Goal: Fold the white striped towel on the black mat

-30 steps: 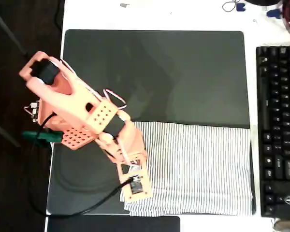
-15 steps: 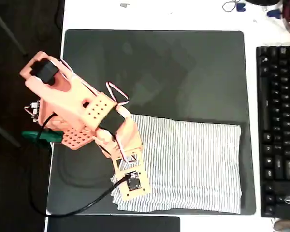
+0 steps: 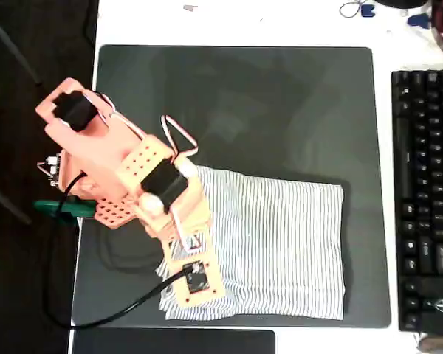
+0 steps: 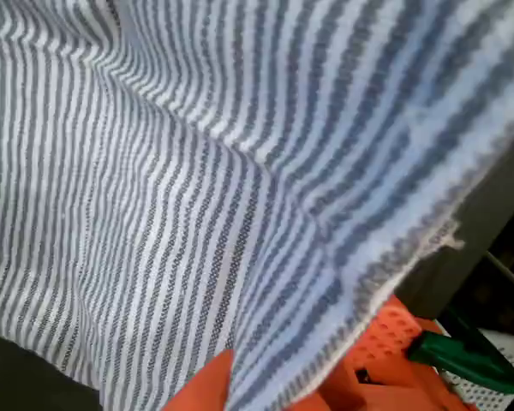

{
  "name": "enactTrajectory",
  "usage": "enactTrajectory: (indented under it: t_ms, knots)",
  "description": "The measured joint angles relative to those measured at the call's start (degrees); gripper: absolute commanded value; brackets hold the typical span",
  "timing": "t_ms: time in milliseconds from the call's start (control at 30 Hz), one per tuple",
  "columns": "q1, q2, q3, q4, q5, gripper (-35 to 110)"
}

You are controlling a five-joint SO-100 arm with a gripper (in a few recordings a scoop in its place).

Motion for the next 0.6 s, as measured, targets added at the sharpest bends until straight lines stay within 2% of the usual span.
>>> enactTrajectory:
  t_ms: [333,600]
  knots:
    - [-12.6,-22.3,-21.4,-0.1,11.6,0]
    - [-19.7,-44.7,-42.6,-1.8,16.9,0]
